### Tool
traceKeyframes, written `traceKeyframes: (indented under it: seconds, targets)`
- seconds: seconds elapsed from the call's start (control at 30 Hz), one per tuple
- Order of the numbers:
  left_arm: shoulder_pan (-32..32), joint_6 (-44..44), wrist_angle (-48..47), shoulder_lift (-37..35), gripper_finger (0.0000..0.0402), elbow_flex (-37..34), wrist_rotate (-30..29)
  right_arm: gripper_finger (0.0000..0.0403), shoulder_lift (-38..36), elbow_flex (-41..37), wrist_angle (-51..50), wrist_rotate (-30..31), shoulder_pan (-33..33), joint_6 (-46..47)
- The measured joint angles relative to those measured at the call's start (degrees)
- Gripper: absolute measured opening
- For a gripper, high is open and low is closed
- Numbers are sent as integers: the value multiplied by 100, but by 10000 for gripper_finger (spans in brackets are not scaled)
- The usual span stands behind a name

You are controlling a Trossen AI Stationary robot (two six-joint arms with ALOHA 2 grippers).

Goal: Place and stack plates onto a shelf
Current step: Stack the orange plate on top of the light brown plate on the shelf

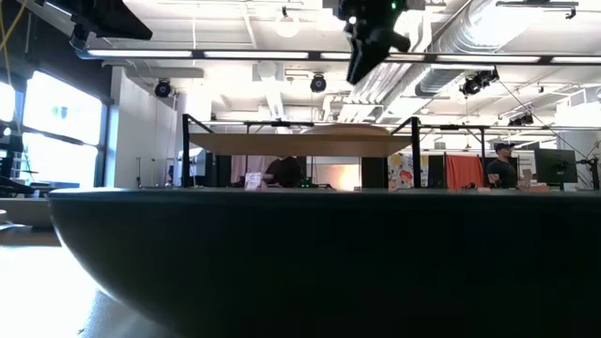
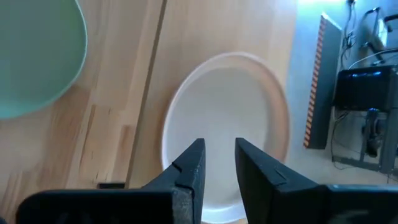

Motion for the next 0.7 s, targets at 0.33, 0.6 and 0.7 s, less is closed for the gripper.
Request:
traceKeyframes:
  seconds: [0.33, 0.6, 0.7]
  targets:
    - [155, 65, -706, 480, 17, 322, -50, 67, 2, 858, -475, -1, 67, 641]
    - [1004, -355, -2167, 1331, 17, 1487, -418, 67, 0, 1014, -564, -49, 67, 845]
    - [1444, -598, -2236, 1616, 17, 1816, -440, 67, 2, 1014, -572, -87, 67, 1019]
